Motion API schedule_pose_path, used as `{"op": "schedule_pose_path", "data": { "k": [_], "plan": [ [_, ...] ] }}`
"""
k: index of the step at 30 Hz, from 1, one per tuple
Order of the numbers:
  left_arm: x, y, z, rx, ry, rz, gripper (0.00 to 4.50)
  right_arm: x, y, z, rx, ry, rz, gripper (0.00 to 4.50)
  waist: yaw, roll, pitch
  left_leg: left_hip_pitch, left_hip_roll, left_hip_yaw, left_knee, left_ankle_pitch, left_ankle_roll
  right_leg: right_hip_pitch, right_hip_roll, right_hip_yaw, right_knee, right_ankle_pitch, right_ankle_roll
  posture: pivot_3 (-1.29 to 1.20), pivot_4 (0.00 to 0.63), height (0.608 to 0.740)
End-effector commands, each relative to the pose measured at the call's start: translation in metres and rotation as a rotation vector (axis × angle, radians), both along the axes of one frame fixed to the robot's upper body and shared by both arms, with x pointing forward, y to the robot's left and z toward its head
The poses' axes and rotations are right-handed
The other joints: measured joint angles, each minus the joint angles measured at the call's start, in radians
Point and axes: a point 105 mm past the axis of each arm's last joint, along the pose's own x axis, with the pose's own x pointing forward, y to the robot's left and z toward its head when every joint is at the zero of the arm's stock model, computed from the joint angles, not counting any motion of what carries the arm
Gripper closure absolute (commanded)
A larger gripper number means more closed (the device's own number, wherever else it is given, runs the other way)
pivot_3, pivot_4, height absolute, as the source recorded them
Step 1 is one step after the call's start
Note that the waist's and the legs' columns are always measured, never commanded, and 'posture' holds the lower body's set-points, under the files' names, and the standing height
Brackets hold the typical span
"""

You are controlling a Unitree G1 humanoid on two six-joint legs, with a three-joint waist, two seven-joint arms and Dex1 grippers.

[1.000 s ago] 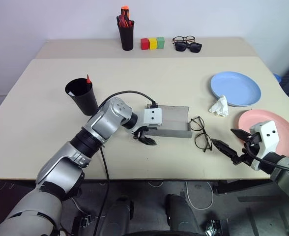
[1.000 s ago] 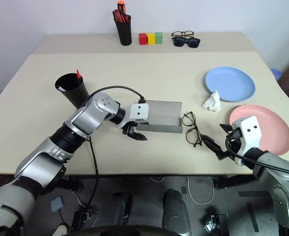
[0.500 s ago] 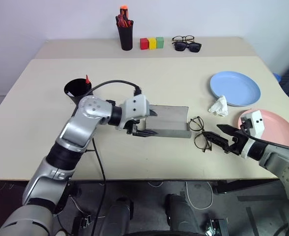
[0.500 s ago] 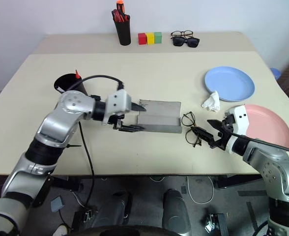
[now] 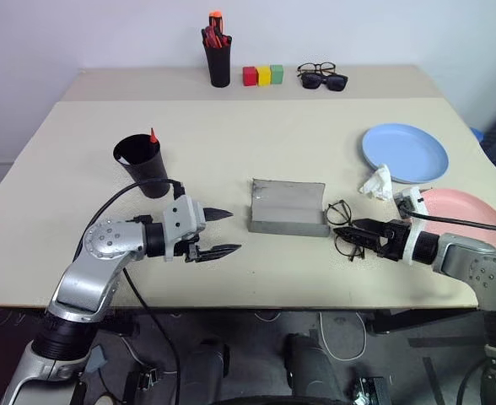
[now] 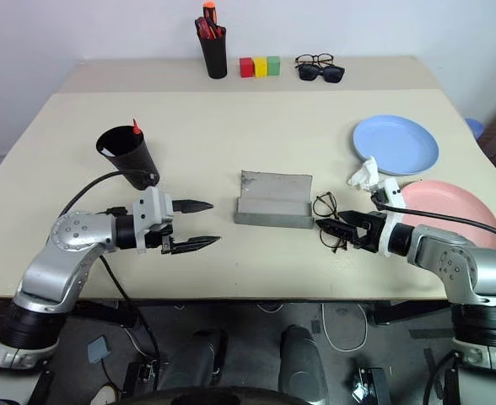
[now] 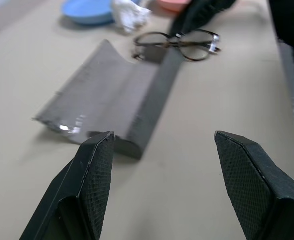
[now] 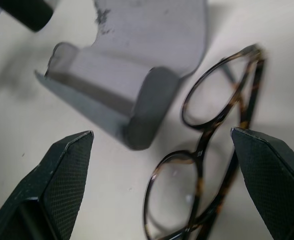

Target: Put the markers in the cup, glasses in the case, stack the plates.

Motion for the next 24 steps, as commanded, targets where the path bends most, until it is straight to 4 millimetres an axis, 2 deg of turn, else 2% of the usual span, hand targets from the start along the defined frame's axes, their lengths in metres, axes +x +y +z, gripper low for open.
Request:
{"op": "schedule_pose_path", "data": {
  "k": [1,8,14,17,24],
  "plan": [
    [-0.003,0.000,0.012,-0.027,-0.041,0.019,1.27,0.002,-0.003,0.008,-0.006,-0.023,0.010,0.00,-0.001,0.000,0.000,0.000,0.000,0.000,0.000,0.000,0.000,0.000,0.000,0.000,0.000,0.000,0.000,0.00,0.150,0.740],
    [-0.004,0.001,0.015,-0.048,-0.040,0.051,1.27,0.008,0.001,0.004,-0.009,-0.010,0.021,0.00,-0.004,0.000,0.000,0.002,0.000,0.001,-0.001,0.000,0.000,0.001,0.000,0.001,0.000,0.000,0.000,0.00,0.150,0.740],
    [-0.007,0.003,0.014,-0.054,-0.033,0.082,1.27,0.016,0.001,0.009,-0.007,-0.019,0.023,0.00,-0.002,0.000,0.000,0.003,0.000,0.001,-0.001,0.000,0.000,0.001,0.000,0.001,0.000,0.000,0.000,0.00,0.150,0.740],
    [-0.009,0.003,0.013,-0.055,-0.031,0.087,1.21,0.019,0.001,0.010,-0.007,-0.024,0.025,0.83,-0.002,0.000,0.000,0.002,0.000,0.001,-0.002,0.000,0.000,0.001,0.000,0.001,0.000,0.000,0.000,0.00,0.150,0.740],
    [-0.009,0.001,0.012,-0.057,-0.040,0.090,1.21,0.016,0.000,0.011,-0.023,-0.025,0.035,4.37,-0.003,0.000,0.000,0.002,0.000,0.001,-0.002,0.000,0.000,0.001,0.000,0.001,0.000,0.000,0.000,0.00,0.150,0.740]
  ]
}}
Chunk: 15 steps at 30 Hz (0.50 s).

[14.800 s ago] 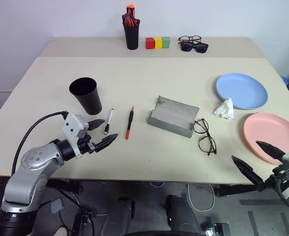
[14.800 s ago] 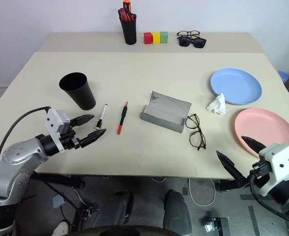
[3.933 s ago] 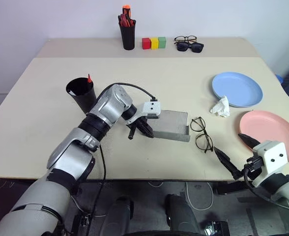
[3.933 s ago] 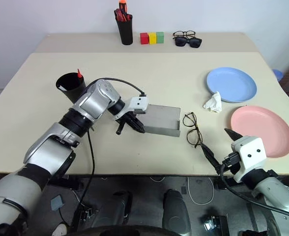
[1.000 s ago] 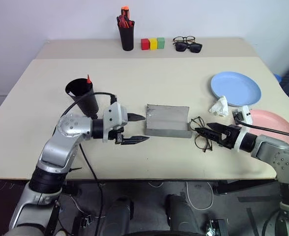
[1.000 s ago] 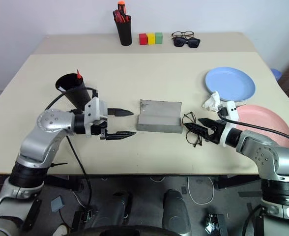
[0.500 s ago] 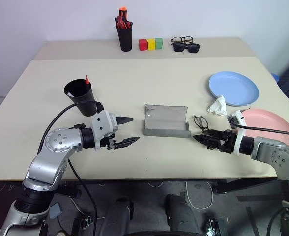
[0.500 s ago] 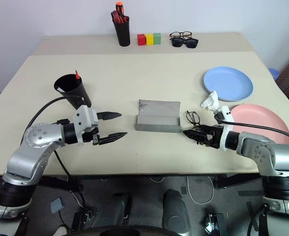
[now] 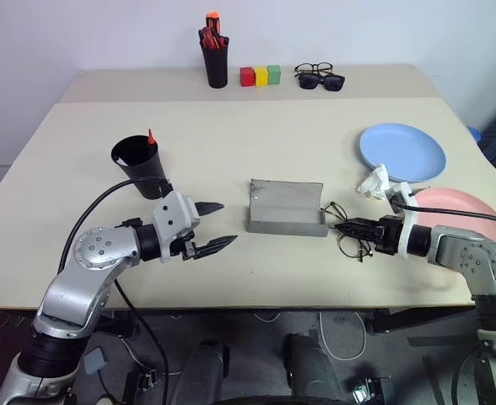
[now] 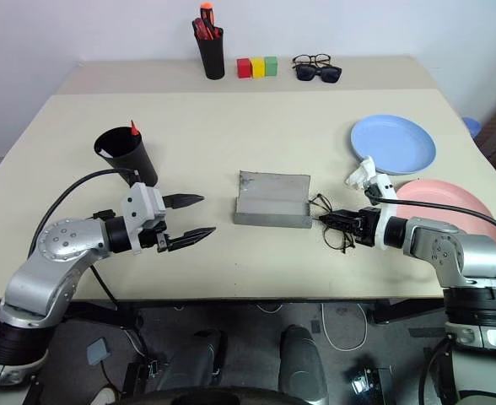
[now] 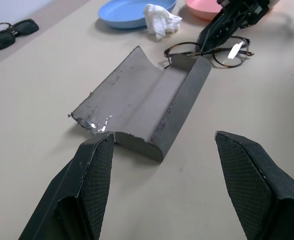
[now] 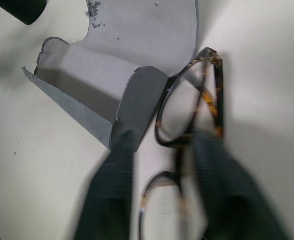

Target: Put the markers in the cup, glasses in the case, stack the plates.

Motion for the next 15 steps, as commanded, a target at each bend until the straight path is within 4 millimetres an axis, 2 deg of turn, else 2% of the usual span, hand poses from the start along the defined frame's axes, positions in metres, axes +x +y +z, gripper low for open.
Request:
{"op": "schedule_pose_path", "data": {
  "k": [1,6,10,13,15],
  "plan": [
    [-0.005,-0.004,0.011,-0.004,-0.055,-0.025,1.21,0.000,0.000,0.012,-0.016,-0.047,0.018,4.37,-0.001,0.000,0.000,0.000,0.000,0.000,0.000,0.000,0.000,0.000,0.000,0.000,0.000,0.000,0.000,0.00,0.150,0.740],
    [-0.002,-0.004,0.010,-0.013,-0.056,-0.013,1.21,-0.006,-0.007,0.015,-0.046,-0.056,0.007,4.37,0.003,0.000,0.000,0.000,0.000,0.000,0.000,0.000,0.000,0.000,0.000,0.000,0.000,0.000,0.000,0.00,0.150,0.740],
    [0.001,-0.003,0.011,-0.040,-0.060,0.017,1.21,-0.005,-0.013,0.029,-0.073,-0.130,-0.010,4.37,0.002,0.000,0.000,-0.001,0.000,0.000,0.000,0.000,0.000,0.000,0.000,0.000,-0.001,0.000,0.000,0.00,0.150,0.740],
    [0.008,-0.001,0.014,-0.065,-0.079,0.068,1.21,0.005,-0.013,0.056,-0.119,-0.292,-0.032,4.37,0.002,0.000,0.000,-0.001,0.000,0.000,0.000,0.000,0.000,0.000,0.000,0.000,-0.001,0.000,0.000,0.00,0.150,0.740],
    [0.010,0.000,0.012,-0.077,-0.057,0.087,1.21,0.012,-0.003,0.081,-0.108,-0.420,-0.022,4.37,-0.005,0.000,0.000,-0.001,0.000,0.000,0.000,0.000,0.000,-0.001,0.000,0.000,-0.001,-0.001,0.001,0.00,0.150,0.740]
  ]
}}
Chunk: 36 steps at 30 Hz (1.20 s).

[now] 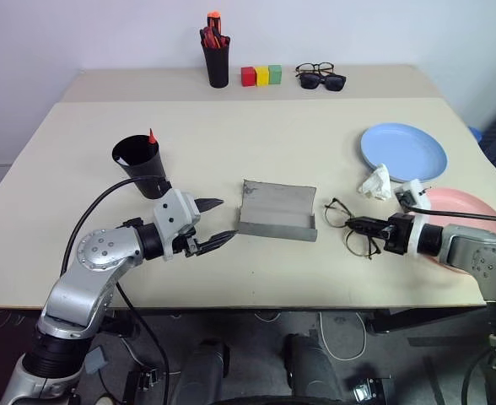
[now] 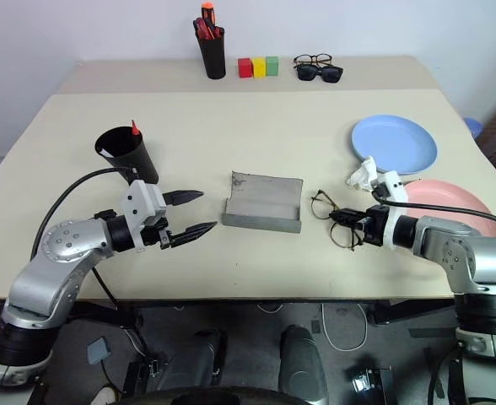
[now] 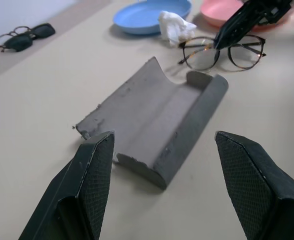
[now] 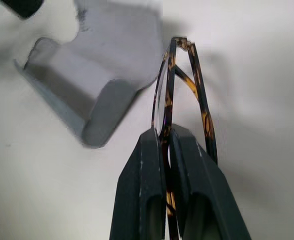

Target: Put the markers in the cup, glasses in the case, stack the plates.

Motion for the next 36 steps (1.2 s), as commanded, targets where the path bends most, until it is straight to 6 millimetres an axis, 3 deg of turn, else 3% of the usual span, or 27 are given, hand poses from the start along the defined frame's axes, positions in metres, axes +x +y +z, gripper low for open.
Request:
{"op": "schedule_pose_path", "data": {
  "k": [1,3,6,9,13,21,30,31,33,36],
  "plan": [
    [0.003,0.004,0.008,-0.023,-0.026,0.036,1.21,0.010,0.022,0.066,0.012,-0.308,0.057,4.37,-0.005,0.000,0.000,0.000,0.000,0.000,0.000,0.000,0.000,0.000,0.000,0.000,0.000,-0.001,0.002,0.00,0.150,0.740],
    [0.005,0.006,0.005,-0.029,-0.011,0.059,1.21,0.012,0.041,0.081,0.044,-0.389,0.110,4.37,-0.007,0.000,0.000,0.001,0.001,0.001,-0.001,0.000,0.000,0.000,0.001,0.000,0.000,-0.001,0.002,0.00,0.150,0.740],
    [0.006,0.019,0.002,-0.038,0.000,0.114,1.21,0.017,0.075,0.085,0.086,-0.455,0.209,4.37,-0.003,0.000,0.000,0.002,0.002,0.000,-0.002,0.000,0.000,0.000,0.002,0.000,0.001,-0.001,0.002,0.00,0.150,0.740],
    [0.004,0.029,-0.004,-0.058,0.043,0.155,1.21,0.022,0.096,0.080,0.080,-0.500,0.272,4.37,-0.003,0.000,0.000,0.001,0.002,0.000,-0.003,0.000,0.000,0.000,0.002,0.000,0.000,0.001,-0.001,0.00,0.150,0.740],
    [0.003,0.048,-0.004,-0.066,0.006,0.264,1.21,0.029,0.120,0.058,0.001,-0.542,0.349,4.37,0.003,0.000,0.000,-0.001,0.001,0.000,-0.003,0.000,0.000,-0.002,0.001,0.000,-0.001,0.001,-0.001,0.00,0.150,0.740],
    [-0.009,0.063,-0.003,-0.050,-0.005,0.273,1.21,0.027,0.129,0.024,-0.176,-0.548,0.465,4.37,-0.001,0.000,0.000,-0.001,0.001,0.000,-0.003,0.000,0.000,-0.003,0.001,0.000,0.000,0.001,-0.002,0.00,0.150,0.740],
    [-0.024,0.057,-0.007,-0.067,0.077,0.168,1.21,0.015,0.125,-0.008,-0.265,-0.428,0.565,4.37,0.000,0.000,0.000,-0.001,0.001,0.000,-0.003,0.000,0.000,-0.003,0.001,0.000,0.000,-0.001,-0.005,0.00,0.150,0.740],
    [-0.026,0.056,-0.007,-0.068,0.090,0.147,1.21,0.015,0.125,-0.009,-0.266,-0.420,0.571,3.77,-0.001,0.000,0.000,-0.001,0.001,0.000,-0.003,0.000,0.000,-0.003,0.001,0.000,0.000,-0.001,-0.005,0.00,0.150,0.740],
    [-0.030,0.054,-0.009,-0.053,0.119,0.097,1.21,0.015,0.125,-0.010,-0.272,-0.406,0.577,3.12,-0.003,0.000,0.000,-0.001,0.001,0.000,-0.003,0.000,0.000,-0.003,0.001,0.000,0.000,-0.001,-0.005,0.00,0.150,0.740],
    [-0.036,0.054,-0.011,-0.032,0.159,0.035,1.21,0.021,0.121,-0.009,-0.292,-0.420,0.534,1.57,-0.003,0.000,0.000,-0.001,0.001,0.000,-0.003,0.000,0.000,-0.003,0.001,0.000,0.000,-0.001,-0.005,0.00,0.150,0.740]
  ]
}}
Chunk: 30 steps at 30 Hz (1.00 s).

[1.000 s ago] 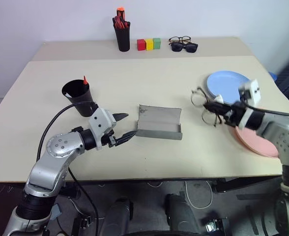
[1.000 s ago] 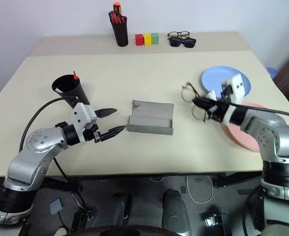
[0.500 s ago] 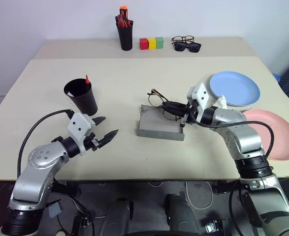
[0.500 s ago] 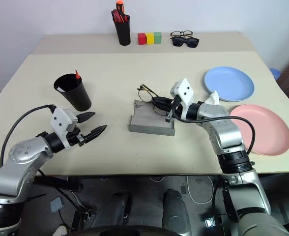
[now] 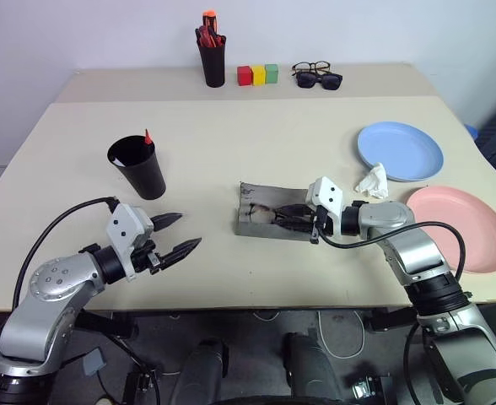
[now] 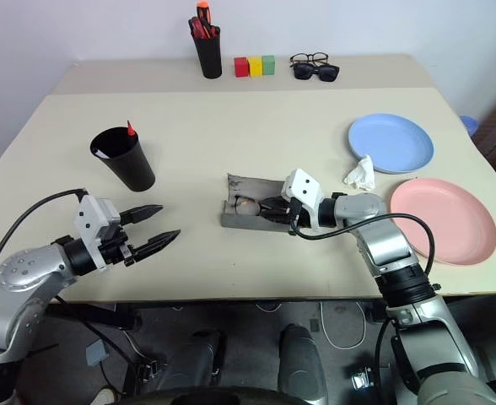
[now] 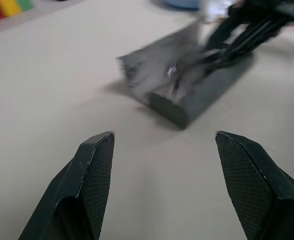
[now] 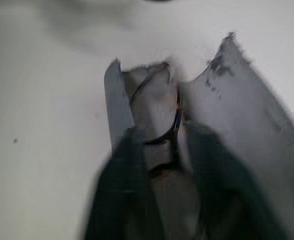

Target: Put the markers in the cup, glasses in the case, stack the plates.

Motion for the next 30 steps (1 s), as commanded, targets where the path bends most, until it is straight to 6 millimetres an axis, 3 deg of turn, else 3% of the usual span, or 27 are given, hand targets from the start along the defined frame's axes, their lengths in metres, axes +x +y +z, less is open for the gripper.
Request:
{"op": "schedule_pose_path", "data": {
  "k": [1,2,6,10,16,19,26,30],
  "plan": [
    [-0.008,-0.001,0.006,0.009,0.003,-0.077,1.21,0.007,-0.002,0.014,0.013,-0.058,-0.036,1.06,0.001,0.000,0.000,0.000,0.000,0.000,0.000,0.000,0.000,0.000,0.000,0.000,0.000,0.000,0.000,0.00,0.150,0.740],
    [-0.008,-0.001,0.006,0.009,0.010,-0.087,1.21,0.008,-0.004,0.016,0.027,-0.060,-0.047,0.54,0.001,0.000,0.000,0.000,0.000,0.000,0.000,0.000,0.000,0.000,0.000,0.000,0.000,0.000,0.000,0.00,0.150,0.740],
    [0.005,-0.002,0.017,-0.029,0.000,-0.067,1.21,0.008,-0.017,0.041,0.111,-0.108,-0.127,0.54,0.005,0.000,0.000,0.000,0.000,0.000,0.000,0.000,0.000,0.000,0.000,0.000,0.000,0.000,0.000,0.00,0.150,0.740],
    [0.030,-0.029,0.036,-0.088,-0.020,-0.085,1.21,-0.018,-0.048,0.056,0.135,-0.099,-0.204,0.54,0.032,-0.001,0.000,-0.002,-0.001,-0.003,0.001,0.000,0.000,0.000,0.000,-0.001,0.000,0.000,0.001,0.00,0.150,0.740],
    [0.072,-0.092,0.036,-0.040,-0.025,-0.135,1.21,-0.079,-0.101,0.031,0.041,0.016,-0.402,0.54,0.047,-0.002,0.000,-0.005,-0.003,-0.003,0.002,0.000,0.000,0.001,-0.001,-0.001,-0.004,0.001,0.006,0.00,0.150,0.740],
    [0.098,-0.118,0.030,0.005,-0.043,-0.094,1.21,-0.106,-0.121,0.017,-0.043,-0.051,-0.491,0.54,0.034,-0.001,0.000,-0.006,-0.002,-0.002,0.002,0.000,0.000,0.000,-0.001,0.000,-0.004,0.001,0.006,0.00,0.150,0.740],
    [0.146,-0.140,0.047,0.084,-0.122,-0.064,1.21,-0.140,-0.130,0.022,-0.011,-0.142,-0.592,0.54,0.011,-0.007,0.002,-0.005,-0.002,0.000,0.005,0.000,0.000,0.000,-0.001,0.000,-0.003,0.000,0.011,0.00,0.150,0.740],
    [0.165,-0.147,0.056,0.167,-0.142,-0.093,2.41,-0.145,-0.131,0.025,0.015,-0.170,-0.657,0.50,0.008,-0.007,0.002,-0.006,-0.002,0.000,0.005,0.000,0.000,0.001,-0.001,0.000,-0.004,-0.001,0.009,0.00,0.150,0.740]
  ]
}}
